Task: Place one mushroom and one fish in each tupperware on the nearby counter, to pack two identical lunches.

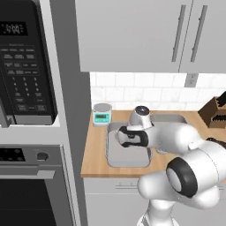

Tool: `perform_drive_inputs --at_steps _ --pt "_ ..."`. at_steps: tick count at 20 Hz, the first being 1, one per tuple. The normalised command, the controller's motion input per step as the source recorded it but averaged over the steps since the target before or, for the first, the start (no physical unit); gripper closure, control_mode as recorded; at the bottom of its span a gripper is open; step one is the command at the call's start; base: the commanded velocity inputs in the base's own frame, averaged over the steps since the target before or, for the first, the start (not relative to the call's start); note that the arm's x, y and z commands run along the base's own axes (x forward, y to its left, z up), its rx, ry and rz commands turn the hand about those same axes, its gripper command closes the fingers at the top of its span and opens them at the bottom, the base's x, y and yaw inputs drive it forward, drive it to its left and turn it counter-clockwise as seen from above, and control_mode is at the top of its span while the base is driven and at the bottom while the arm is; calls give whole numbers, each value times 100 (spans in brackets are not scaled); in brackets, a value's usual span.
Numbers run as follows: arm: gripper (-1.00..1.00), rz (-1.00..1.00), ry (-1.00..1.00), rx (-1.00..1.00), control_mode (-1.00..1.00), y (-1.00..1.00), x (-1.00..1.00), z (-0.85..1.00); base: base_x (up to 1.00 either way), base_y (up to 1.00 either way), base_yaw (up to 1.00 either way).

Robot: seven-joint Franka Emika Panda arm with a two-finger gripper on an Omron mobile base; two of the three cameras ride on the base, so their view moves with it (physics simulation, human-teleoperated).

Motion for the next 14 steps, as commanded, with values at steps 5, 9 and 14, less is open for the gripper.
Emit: perform_drive_inputs --at_steps 5,9,14 --pt "-100 0 -18 0 -100 0 -76 64 0 0 0" --pt "-100 0 -10 0 -100 -1 -100 70 0 0 0" --pt "-100 0 -2 0 -100 -25 -100 93 0 0 0"
